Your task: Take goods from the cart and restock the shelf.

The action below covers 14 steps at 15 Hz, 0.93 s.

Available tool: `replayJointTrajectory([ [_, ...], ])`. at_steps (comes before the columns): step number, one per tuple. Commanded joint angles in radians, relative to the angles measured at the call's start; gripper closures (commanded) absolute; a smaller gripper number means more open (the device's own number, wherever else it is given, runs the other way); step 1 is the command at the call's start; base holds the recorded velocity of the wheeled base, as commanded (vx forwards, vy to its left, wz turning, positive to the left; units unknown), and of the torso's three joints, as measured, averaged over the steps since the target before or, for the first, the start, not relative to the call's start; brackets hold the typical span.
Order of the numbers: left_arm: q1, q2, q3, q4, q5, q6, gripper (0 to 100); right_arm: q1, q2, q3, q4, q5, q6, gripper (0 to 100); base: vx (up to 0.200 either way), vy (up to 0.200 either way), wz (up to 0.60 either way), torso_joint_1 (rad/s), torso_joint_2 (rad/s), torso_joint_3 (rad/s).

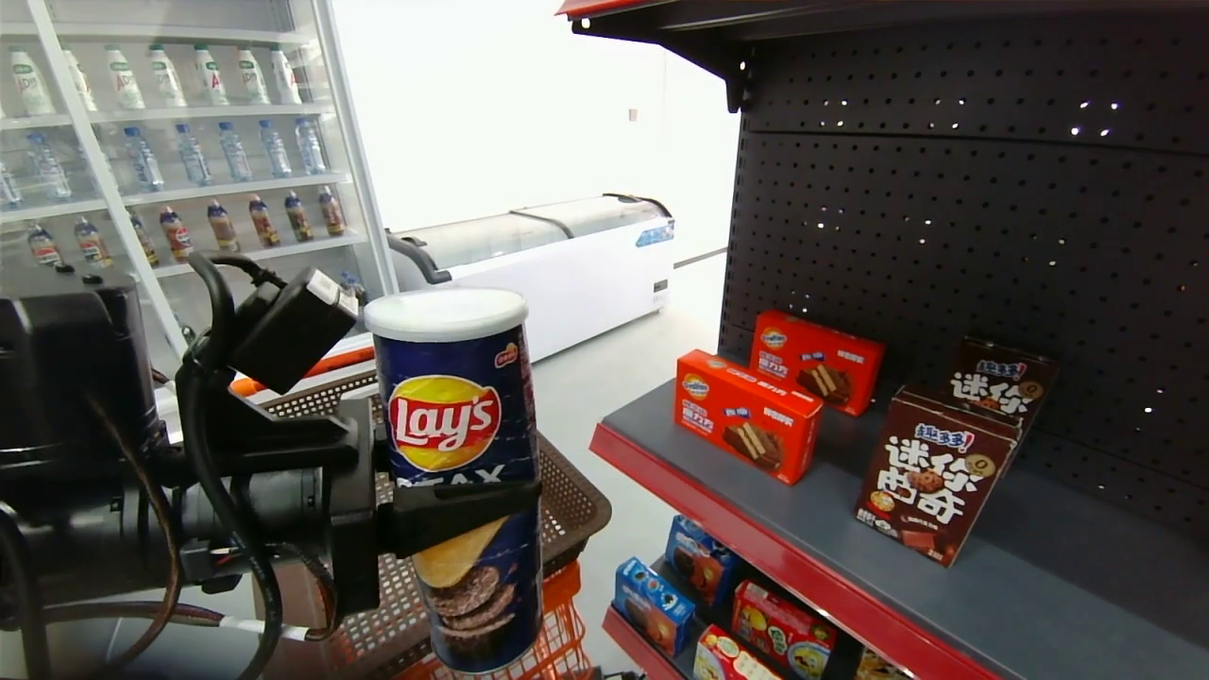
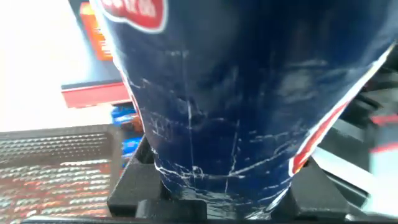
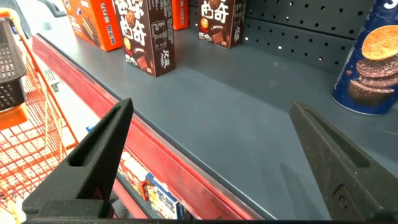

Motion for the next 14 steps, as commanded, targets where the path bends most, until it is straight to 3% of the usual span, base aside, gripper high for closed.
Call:
replayJointTrajectory([
  [1, -0.003, 0.002, -0.003, -0.001, -0.003, 0.001, 100, 0.000, 0.001, 0.000, 0.000, -0.001, 0.000, 0, 0.000, 0.000, 0.00, 0.000, 0.00, 0.000],
  [10, 0.010, 0.117, -0.071, -0.013, -0.006, 0.004, 100, 0.000, 0.001, 0.000, 0.000, 0.001, 0.000, 0, 0.000, 0.000, 0.00, 0.000, 0.00, 0.000],
  [14, -0.012, 0.131, -0.100, -0.011, -0.008, 0.004, 100, 0.000, 0.001, 0.000, 0.000, -0.001, 0.001, 0, 0.000, 0.000, -0.60, 0.001, 0.01, 0.004],
])
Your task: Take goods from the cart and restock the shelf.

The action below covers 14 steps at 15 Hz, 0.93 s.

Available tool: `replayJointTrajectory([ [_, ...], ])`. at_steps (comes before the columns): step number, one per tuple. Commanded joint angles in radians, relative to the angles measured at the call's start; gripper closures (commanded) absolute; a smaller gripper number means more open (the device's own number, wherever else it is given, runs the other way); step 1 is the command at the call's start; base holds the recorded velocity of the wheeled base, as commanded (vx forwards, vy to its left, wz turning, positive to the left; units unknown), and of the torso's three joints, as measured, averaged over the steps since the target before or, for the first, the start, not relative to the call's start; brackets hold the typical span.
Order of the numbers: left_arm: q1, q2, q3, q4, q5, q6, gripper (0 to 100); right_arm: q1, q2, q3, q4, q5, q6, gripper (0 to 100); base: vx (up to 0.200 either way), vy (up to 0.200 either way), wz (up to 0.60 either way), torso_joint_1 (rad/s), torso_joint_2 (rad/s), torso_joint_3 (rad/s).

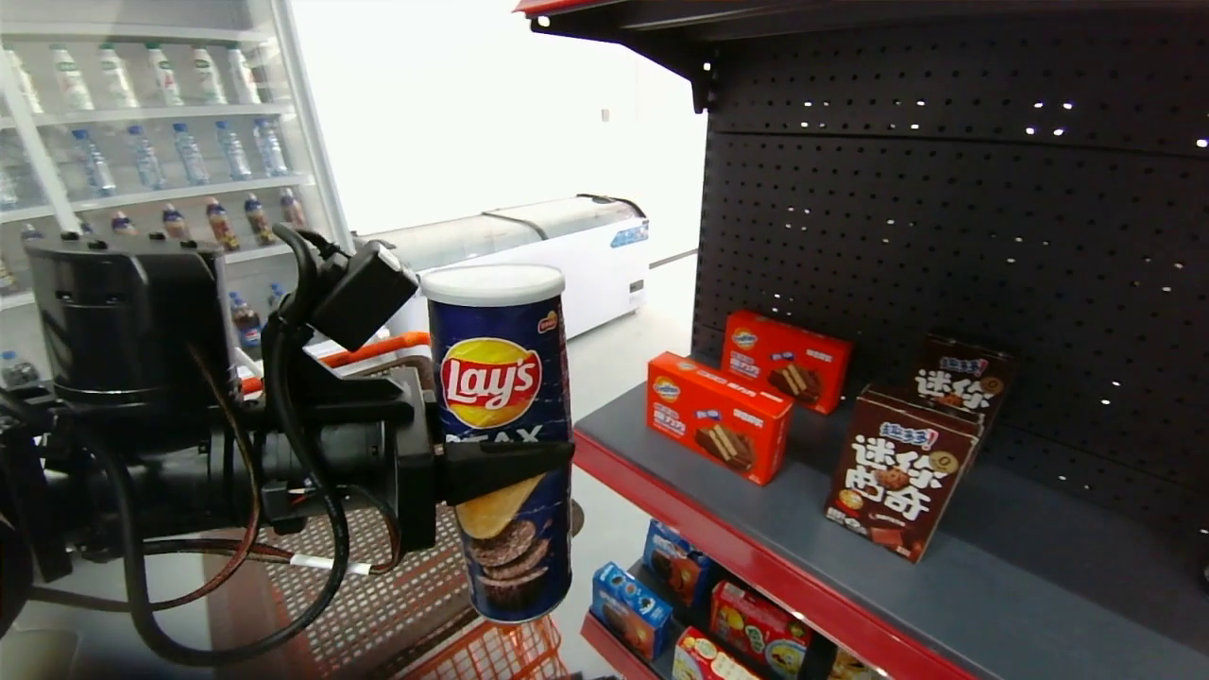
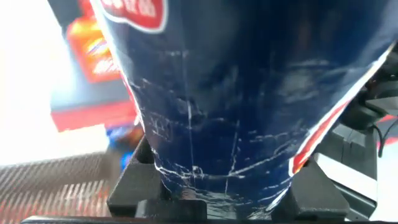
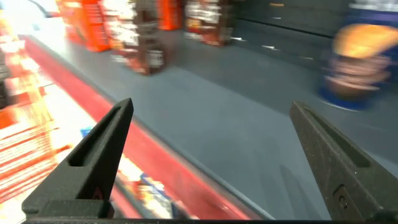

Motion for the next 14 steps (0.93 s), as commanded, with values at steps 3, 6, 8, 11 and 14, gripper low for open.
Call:
replayJointTrajectory([
  [3, -0.008, 0.013, -0.004, 0.004, -0.001, 0.011, 100, 0.001, 0.001, 0.000, 0.000, 0.001, -0.001, 0, 0.000, 0.000, -0.60, 0.007, 0.00, 0.001],
  [6, -0.045, 0.010, -0.004, 0.004, -0.018, 0.015, 100, 0.001, 0.001, 0.000, 0.000, -0.001, 0.001, 0, 0.000, 0.000, -0.60, 0.002, 0.00, 0.001],
  [8, -0.063, 0.008, -0.003, 0.004, -0.018, 0.015, 100, 0.001, 0.001, 0.000, 0.000, -0.001, -0.001, 0, 0.000, 0.000, -0.60, 0.000, 0.00, 0.000],
  [11, -0.085, 0.007, -0.004, 0.004, -0.020, 0.015, 100, 0.001, 0.001, 0.000, 0.000, 0.001, -0.001, 0, 0.000, 0.000, -0.60, 0.004, 0.00, 0.001],
  [14, -0.092, 0.007, -0.004, 0.004, -0.018, 0.015, 100, 0.001, 0.001, 0.000, 0.000, -0.001, -0.001, 0, 0.000, 0.000, -0.60, 0.001, 0.00, 0.002],
])
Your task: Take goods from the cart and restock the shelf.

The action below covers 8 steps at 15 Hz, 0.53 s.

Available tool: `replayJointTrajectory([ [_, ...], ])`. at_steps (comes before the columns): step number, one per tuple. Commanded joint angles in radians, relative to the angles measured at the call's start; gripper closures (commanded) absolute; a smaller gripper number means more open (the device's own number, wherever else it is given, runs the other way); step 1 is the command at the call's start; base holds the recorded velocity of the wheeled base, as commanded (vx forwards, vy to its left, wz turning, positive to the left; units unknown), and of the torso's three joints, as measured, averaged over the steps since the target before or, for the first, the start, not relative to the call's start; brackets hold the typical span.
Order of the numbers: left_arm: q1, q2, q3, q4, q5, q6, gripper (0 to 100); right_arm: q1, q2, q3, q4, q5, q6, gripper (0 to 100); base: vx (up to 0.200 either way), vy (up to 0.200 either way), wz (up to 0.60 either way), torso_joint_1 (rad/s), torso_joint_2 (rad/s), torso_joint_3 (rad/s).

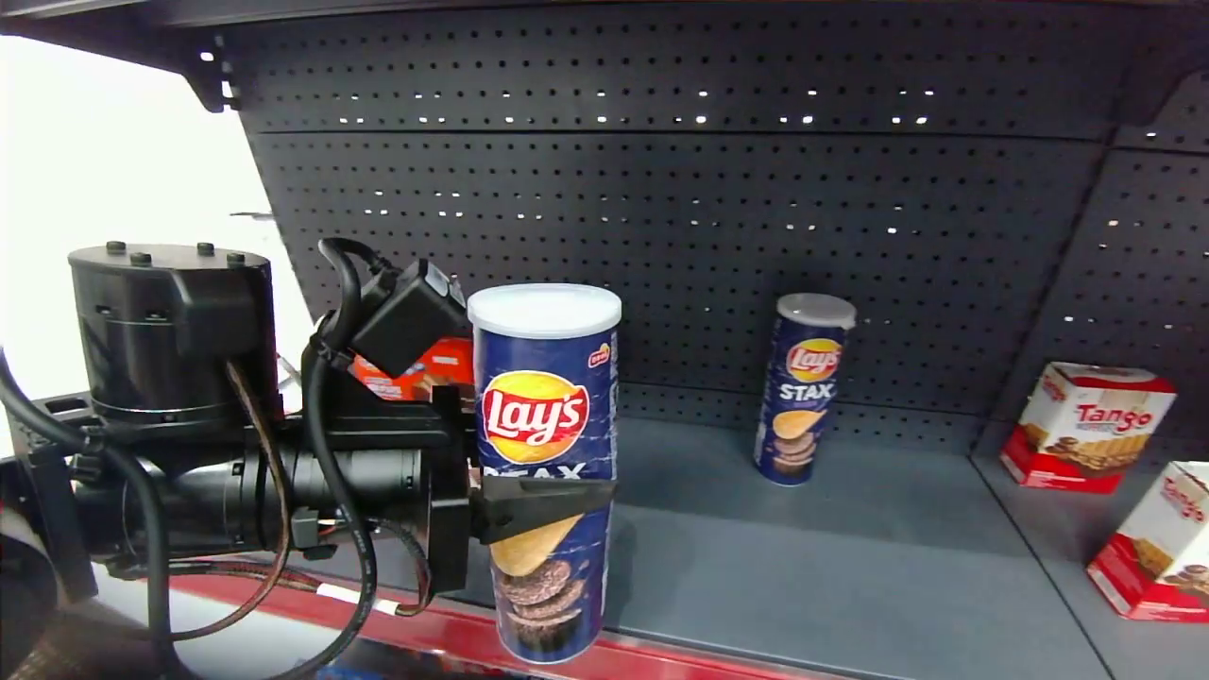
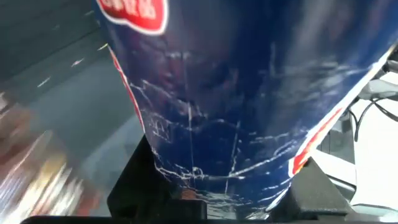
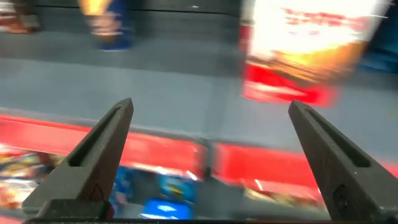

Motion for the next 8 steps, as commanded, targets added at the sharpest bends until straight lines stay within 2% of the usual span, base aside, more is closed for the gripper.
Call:
replayJointTrajectory([
  [1, -0.001, -0.001, 0.000, -0.001, 0.000, 0.000, 100, 0.000, 0.001, 0.000, -0.001, 0.000, 0.000, 0, 0.000, 0.000, 0.00, 0.000, 0.00, 0.000],
  [8, 0.002, -0.001, 0.003, -0.001, 0.000, 0.000, 100, 0.000, 0.001, 0.000, -0.001, 0.001, 0.000, 0, 0.000, 0.000, 0.00, 0.000, 0.00, 0.000],
])
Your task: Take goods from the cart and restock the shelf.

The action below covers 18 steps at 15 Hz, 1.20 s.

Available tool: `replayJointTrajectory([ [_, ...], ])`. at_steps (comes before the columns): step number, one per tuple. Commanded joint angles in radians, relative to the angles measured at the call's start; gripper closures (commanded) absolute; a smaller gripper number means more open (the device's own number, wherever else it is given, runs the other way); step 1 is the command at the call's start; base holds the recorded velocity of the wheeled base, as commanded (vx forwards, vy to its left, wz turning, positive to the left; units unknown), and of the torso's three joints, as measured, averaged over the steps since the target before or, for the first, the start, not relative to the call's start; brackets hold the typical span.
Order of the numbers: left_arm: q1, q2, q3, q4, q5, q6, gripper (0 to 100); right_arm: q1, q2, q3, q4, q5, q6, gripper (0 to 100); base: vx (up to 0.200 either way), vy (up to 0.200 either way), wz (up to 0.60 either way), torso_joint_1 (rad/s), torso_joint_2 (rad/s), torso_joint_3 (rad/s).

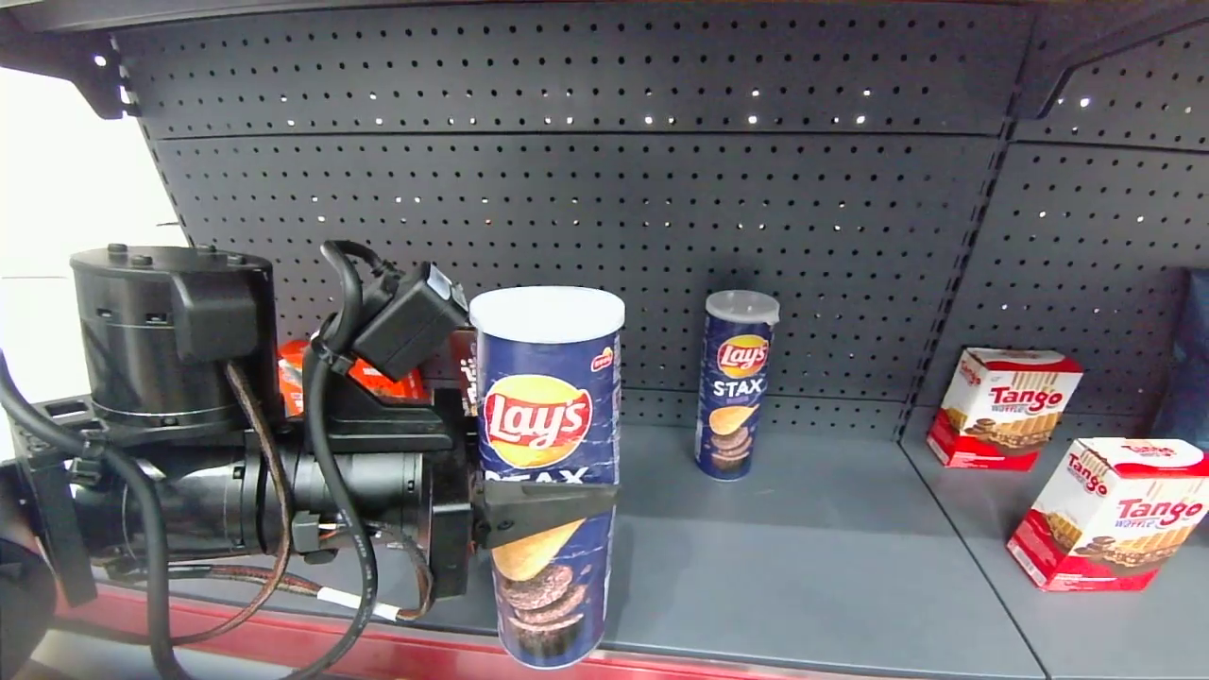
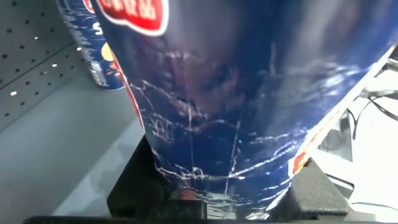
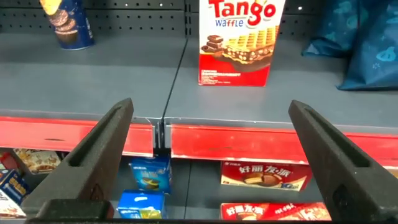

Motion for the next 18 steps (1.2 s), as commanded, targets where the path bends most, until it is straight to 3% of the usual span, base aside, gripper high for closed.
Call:
replayJointTrajectory([
  [1, 0.001, 0.000, 0.002, -0.001, 0.000, 0.000, 100, 0.000, 0.001, 0.000, -0.001, -0.001, -0.001, 0, 0.000, 0.000, 0.00, 0.000, 0.00, 0.000],
  [4, 0.002, 0.000, 0.008, -0.001, 0.000, 0.000, 100, 0.000, 0.001, 0.000, -0.001, -0.001, 0.000, 0, 0.000, 0.000, -0.40, 0.003, 0.00, 0.002],
  [18, 0.010, -0.011, 0.023, 0.009, 0.006, -0.002, 100, 0.000, 0.002, 0.000, 0.002, 0.004, -0.003, 0, 0.000, 0.000, -0.09, 0.000, 0.00, 0.000],
])
